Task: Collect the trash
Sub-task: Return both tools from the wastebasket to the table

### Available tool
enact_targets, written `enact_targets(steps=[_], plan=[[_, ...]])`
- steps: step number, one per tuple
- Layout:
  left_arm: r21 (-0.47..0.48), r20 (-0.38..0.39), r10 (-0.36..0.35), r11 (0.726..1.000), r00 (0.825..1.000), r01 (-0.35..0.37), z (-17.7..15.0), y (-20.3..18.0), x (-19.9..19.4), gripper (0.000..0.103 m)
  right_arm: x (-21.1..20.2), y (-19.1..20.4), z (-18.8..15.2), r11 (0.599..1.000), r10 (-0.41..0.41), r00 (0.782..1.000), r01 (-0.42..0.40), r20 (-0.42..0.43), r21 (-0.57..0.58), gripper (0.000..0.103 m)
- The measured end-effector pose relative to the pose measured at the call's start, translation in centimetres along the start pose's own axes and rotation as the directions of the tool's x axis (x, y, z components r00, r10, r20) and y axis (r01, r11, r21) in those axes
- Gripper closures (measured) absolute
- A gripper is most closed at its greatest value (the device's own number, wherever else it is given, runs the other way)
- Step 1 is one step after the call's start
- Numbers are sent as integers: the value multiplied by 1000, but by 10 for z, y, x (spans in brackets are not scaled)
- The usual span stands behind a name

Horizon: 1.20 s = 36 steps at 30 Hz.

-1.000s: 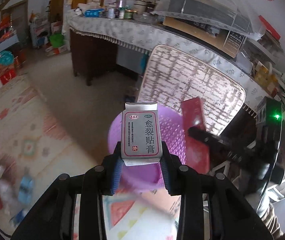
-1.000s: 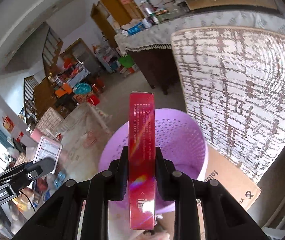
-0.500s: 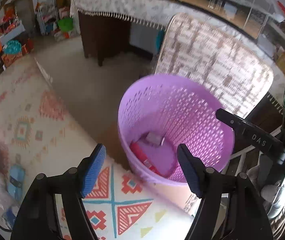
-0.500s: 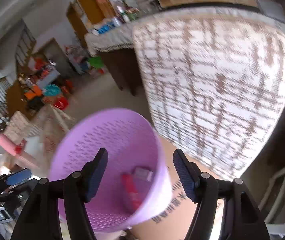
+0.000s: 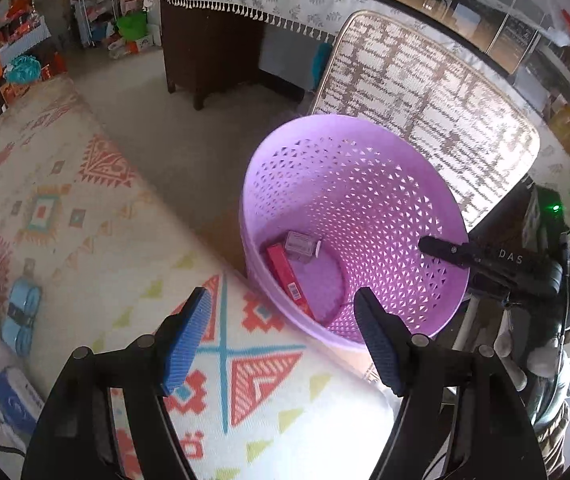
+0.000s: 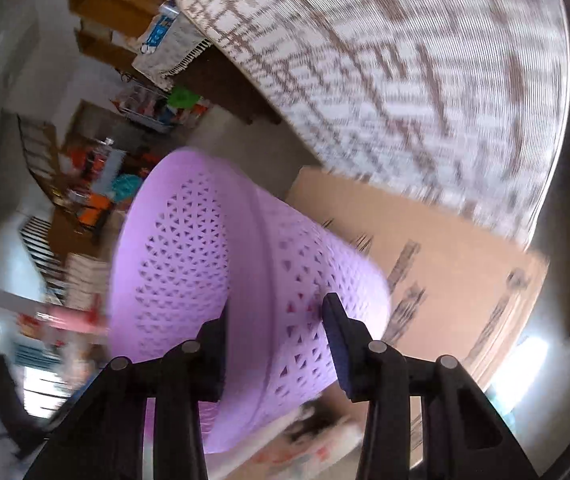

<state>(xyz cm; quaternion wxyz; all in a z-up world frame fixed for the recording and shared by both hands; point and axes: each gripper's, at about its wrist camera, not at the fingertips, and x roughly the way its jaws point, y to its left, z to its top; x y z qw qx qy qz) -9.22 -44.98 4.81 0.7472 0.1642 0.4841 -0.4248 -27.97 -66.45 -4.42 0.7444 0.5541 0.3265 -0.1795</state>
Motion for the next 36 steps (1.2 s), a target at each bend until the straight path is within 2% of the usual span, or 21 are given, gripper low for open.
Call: enact_targets(steps=[3,6,11,14,17,20,22,26,30,36], plan=[[-13,16,-13,1000,1000,13,-5,4,-12,30,-4,-1,-5,1000,2,1000,-2,-9,8,55],[-27,36,-21,999,999,22,-10,7,-24,30,-3,5,-10,1000,-1,1000,1,-3,-22,45],[-30,77,-21,999,997,23,-28,8,-53,30,-11,20,-17,988,-82,994,91,77,-121,29],[-21,100,-9,1000,995,11,-45,8,-74,30,-32,20,-26,974,-115,983,140,144,-179,27],[-1,123,-14,1000,992,14,-69,7,-97,30,-66,20,-43,947,-147,963,203,228,-249,25],[22,151,-5,1000,989,2,-88,8,-119,30,-101,13,-63,904,-190,929,292,319,-312,25],[36,176,9,999,984,-16,-99,9,-133,30,-122,2,-74,873,-221,898,356,381,-333,24],[21,209,32,999,977,-37,-115,17,-153,30,-146,-25,-84,843,-298,857,443,420,-306,24],[-41,226,74,997,971,-66,-125,35,-167,30,-162,-44,-86,856,-306,851,442,428,-266,24],[-136,252,140,985,958,-108,-142,60,-188,30,-156,-22,-93,832,-300,855,452,424,-323,22]])
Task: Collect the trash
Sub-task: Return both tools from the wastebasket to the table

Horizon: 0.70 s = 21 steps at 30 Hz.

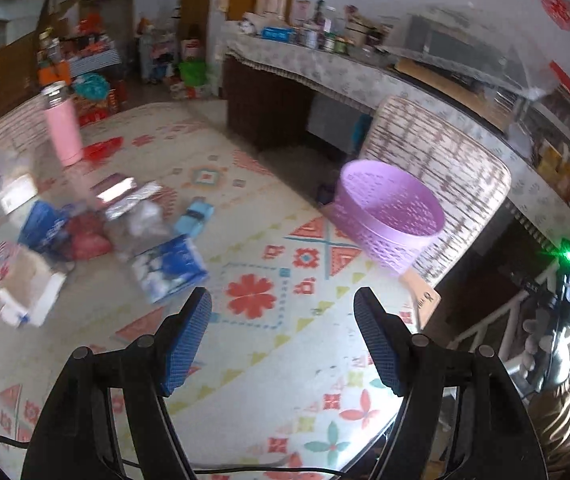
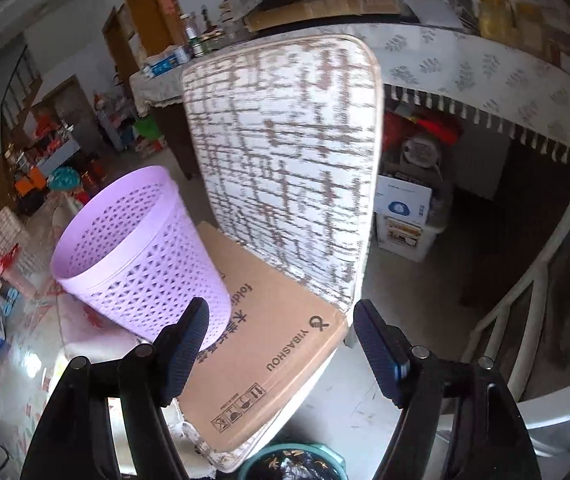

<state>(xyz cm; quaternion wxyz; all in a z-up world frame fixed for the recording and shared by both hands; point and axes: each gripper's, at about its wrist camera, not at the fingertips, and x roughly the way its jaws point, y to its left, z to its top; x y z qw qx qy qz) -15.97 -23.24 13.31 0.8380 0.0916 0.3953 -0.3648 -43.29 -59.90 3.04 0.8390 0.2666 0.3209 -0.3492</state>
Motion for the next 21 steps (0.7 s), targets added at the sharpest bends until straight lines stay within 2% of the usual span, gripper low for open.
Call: enact_targets(steps=[5,8,10,12,13,15,16,18,21], plan=[[-89,40,75,994,996,-71,-9,36,-24,30,-3,49,3,995,46,999,-48,-22,-92,12],[-159,61,138,979,989,-127,-19,65,-43,29,-14,93,6,980,65,998,-65,-2,-186,9],[-213,75,185,963,980,-166,-29,87,-58,27,-33,130,1,947,173,982,-144,76,-288,8],[-258,86,220,947,972,-192,-40,106,-71,25,-47,163,-10,905,262,955,-193,138,-380,1],[-284,90,245,935,965,-211,-47,118,-78,24,-46,186,-18,878,277,953,-199,124,-435,0],[-328,87,292,911,952,-250,-59,138,-90,24,-37,218,-30,851,259,962,-188,81,-490,0],[-347,85,309,901,947,-263,-64,147,-94,24,-33,232,-35,837,272,961,-207,57,-507,0],[-384,76,340,877,937,-287,-76,168,-104,24,-27,259,-47,810,310,951,-269,-9,-520,0],[-420,53,374,850,926,-319,-90,193,-110,24,-24,286,-58,785,351,935,-327,-57,-527,3]])
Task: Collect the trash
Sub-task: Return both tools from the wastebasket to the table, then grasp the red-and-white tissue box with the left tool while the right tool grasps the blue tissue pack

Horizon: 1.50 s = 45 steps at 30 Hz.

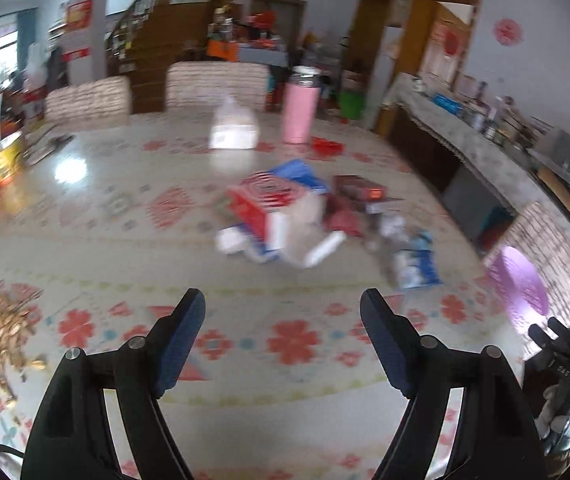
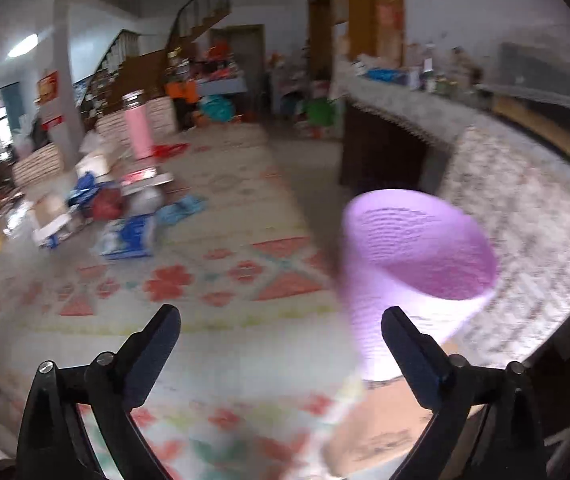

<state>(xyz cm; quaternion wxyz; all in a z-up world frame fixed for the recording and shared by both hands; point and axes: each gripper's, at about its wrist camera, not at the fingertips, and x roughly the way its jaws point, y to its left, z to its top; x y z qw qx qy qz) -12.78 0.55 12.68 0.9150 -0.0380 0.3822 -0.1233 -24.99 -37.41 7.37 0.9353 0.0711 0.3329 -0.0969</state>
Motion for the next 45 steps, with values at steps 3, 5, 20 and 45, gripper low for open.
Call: enact_targets(steps=[3,5,20,45], plan=[[-25,-12,15,1000,1000,-15,0,22,8,24,12,20,7,999,38,999,-38,-13,-11,4],[-32,-12,10,999,1000,-10,1,29,13,24,15,38,11,998,62,998,-63,-22,-10,4],[126,20,83,988,996,-85,43,2,99,24,27,61,12,996,86,994,-84,-74,26,4],[-60,-54,-75,996,996,72,51,45,154,102,129,123,64,973,229,952,-218,-202,74,4]])
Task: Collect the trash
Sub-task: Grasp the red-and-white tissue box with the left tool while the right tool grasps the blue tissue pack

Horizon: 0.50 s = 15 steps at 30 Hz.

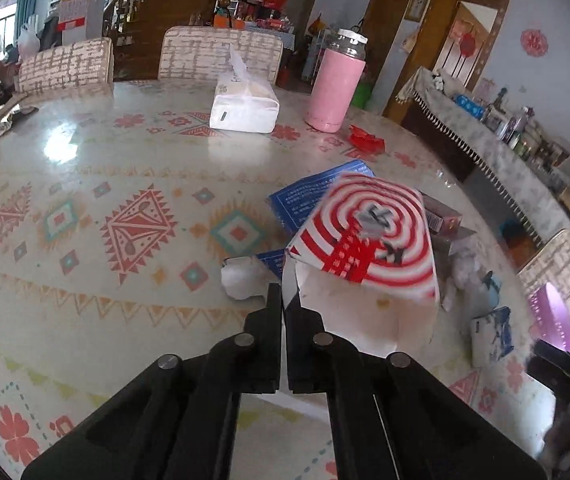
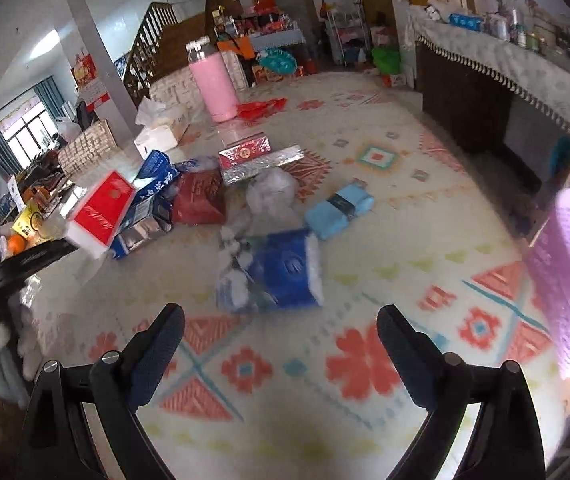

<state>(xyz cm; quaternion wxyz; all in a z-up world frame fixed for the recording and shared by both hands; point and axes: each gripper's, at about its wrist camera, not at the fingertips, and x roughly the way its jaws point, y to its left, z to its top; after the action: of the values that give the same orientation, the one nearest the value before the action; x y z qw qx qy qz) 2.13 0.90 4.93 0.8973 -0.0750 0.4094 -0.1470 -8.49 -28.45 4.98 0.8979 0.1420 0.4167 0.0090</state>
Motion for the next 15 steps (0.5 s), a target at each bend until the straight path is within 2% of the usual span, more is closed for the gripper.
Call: enact_targets(steps=[2,5,13,15], plan=[[-18,-6,-14,1000,1000,14,1,5,1,102,13,5,7,1000,-18,1000,18,-10,-2,4],[-34,-10,-28,999,1000,28,2,8,0,102,32,17,13,996,-87,996,87,-14,-36,4],[-4,-6,-26,1000,1000,26,-1,0,-3,102,53,24,15,985,-159,987,156,-36,-67,4],[-3,-4,-19,1000,1000,19,-1,0,-2,101,50,24,15,986,-160,987,158,-32,-61,11]])
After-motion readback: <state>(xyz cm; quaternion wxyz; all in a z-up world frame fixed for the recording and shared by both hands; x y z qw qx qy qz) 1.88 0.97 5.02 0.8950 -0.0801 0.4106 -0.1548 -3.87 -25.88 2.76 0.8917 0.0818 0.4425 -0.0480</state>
